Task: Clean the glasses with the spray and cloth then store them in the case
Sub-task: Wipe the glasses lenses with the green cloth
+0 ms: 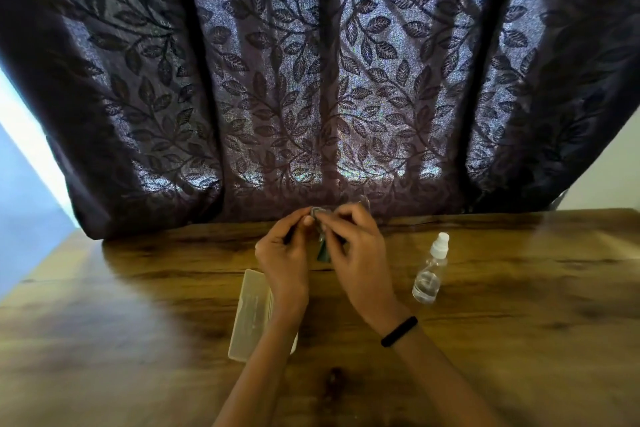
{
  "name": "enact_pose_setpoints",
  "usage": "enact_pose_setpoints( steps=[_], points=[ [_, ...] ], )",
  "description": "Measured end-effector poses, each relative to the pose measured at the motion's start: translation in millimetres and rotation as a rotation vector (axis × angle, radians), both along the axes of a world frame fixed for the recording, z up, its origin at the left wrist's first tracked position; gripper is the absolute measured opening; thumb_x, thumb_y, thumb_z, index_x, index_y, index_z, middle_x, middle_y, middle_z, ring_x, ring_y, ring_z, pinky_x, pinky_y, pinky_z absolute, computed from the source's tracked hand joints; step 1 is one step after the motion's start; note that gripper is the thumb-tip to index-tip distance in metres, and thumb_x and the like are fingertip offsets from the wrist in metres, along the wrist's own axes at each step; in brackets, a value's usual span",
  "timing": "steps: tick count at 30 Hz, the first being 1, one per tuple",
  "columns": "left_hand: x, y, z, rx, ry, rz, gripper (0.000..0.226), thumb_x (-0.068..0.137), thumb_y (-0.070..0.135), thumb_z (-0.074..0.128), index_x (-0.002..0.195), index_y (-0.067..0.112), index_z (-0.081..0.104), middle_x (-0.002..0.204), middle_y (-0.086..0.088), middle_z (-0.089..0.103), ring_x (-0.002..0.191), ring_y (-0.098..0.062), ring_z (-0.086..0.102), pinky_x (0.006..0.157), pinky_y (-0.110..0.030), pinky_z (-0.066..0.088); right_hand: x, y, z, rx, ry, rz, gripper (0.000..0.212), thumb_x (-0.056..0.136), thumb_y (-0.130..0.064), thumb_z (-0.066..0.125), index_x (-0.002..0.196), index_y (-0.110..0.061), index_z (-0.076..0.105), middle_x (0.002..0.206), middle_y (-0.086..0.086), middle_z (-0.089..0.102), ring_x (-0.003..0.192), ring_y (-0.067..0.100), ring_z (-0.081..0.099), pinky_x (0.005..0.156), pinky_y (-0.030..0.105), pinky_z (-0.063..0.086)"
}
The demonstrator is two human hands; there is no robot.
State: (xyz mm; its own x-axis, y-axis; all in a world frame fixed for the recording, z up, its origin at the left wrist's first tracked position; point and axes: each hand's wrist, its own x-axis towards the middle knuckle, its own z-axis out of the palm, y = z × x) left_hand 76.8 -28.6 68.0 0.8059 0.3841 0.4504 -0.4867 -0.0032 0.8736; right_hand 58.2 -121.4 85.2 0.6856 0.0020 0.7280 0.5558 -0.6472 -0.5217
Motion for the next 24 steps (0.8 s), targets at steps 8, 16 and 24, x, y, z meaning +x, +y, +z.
enact_pose_setpoints(
  steps=[8, 16, 24],
  points=[
    [-0.3, 2.1, 7.9, -0.032, -0.023, 0.010, 0.042, 0.080, -0.005, 0.061, 0.081, 0.036, 0.069, 0.068, 0.020, 0.070, 0.067, 0.001, 0.065, 0.065, -0.013, 0.052, 8.4, -20.8, -7.7, 0.081, 0.055, -0.111, 0.022, 0.086, -0.002, 0.058, 0.107, -0.005, 0.066, 0.090, 0.013, 0.056, 0.075, 0.013, 0.050, 0.066, 0.013, 0.039],
    [-0.8, -0.8, 5.0, -0.023, -0.018, -0.024, 0.034, 0.082, -0.002, 0.061, 0.084, 0.030, 0.071, 0.084, 0.001, 0.073, 0.078, -0.010, 0.068, 0.070, -0.018, 0.053, 2.5, -2.8, 0.5, 0.040, -0.002, 0.002, 0.027, 0.088, -0.004, 0.057, 0.113, -0.010, 0.064, 0.094, 0.011, 0.054, 0.083, 0.016, 0.054, 0.072, 0.019, 0.046],
    [0.9, 6.2, 2.9, -0.056, 0.010, 0.057, 0.037, 0.082, 0.000, 0.061, 0.081, 0.036, 0.070, 0.080, 0.005, 0.072, 0.077, -0.011, 0.068, 0.073, -0.029, 0.055, -4.9, -3.1, -8.6, -0.053, -0.036, 0.055, 0.029, 0.086, -0.004, 0.056, 0.113, -0.011, 0.064, 0.093, 0.012, 0.056, 0.087, 0.020, 0.054, 0.075, 0.025, 0.047]
  ],
)
